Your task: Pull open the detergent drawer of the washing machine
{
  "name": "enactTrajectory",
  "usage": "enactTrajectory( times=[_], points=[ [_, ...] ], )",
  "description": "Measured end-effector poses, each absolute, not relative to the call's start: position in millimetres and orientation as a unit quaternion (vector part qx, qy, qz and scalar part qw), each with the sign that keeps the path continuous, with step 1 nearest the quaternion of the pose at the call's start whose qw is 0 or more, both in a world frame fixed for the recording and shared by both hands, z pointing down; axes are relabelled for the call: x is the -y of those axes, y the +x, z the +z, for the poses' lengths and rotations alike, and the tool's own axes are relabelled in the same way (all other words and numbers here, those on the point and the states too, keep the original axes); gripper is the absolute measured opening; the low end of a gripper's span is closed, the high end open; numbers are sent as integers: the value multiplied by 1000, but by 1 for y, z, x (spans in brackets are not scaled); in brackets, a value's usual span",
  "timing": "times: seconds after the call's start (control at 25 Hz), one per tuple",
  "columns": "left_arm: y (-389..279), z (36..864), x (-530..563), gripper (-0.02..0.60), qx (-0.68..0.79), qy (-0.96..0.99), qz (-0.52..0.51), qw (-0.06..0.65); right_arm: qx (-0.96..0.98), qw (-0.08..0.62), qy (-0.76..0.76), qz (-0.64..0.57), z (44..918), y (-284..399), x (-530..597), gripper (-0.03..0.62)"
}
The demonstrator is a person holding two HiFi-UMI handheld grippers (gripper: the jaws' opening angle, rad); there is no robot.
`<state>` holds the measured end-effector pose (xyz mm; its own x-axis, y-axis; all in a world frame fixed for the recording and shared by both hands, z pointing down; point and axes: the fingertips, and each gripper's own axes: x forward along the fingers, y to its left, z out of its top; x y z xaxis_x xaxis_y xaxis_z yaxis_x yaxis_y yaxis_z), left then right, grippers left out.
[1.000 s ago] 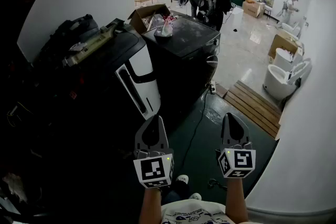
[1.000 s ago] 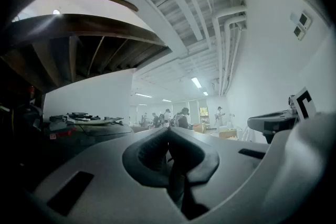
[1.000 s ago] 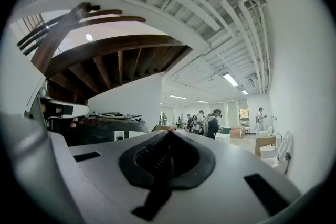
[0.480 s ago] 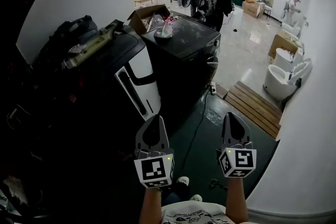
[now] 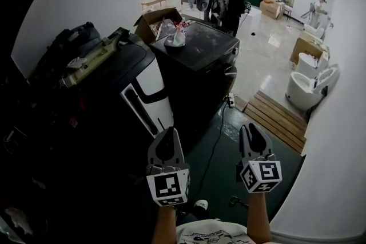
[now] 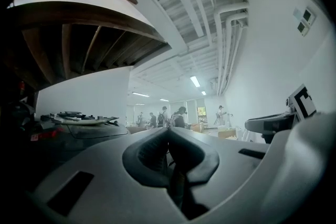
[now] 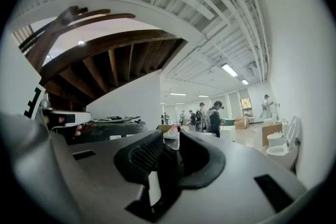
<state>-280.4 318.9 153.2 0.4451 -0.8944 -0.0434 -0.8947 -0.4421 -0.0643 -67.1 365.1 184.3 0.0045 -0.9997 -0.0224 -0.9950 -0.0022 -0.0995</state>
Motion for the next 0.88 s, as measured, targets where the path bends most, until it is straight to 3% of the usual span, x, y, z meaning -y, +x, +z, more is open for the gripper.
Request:
enactTrajectory(
  times=[0.2,0.88],
  points=[
    [-272,161,-288,14,-518,-855,-3,39,-715,58,-695,-51,195,-68,-336,225],
    [-223,184,-194,14,-525,-851,-23,21,-723,39,-686,-74,222,-22,-241,236]
  ],
)
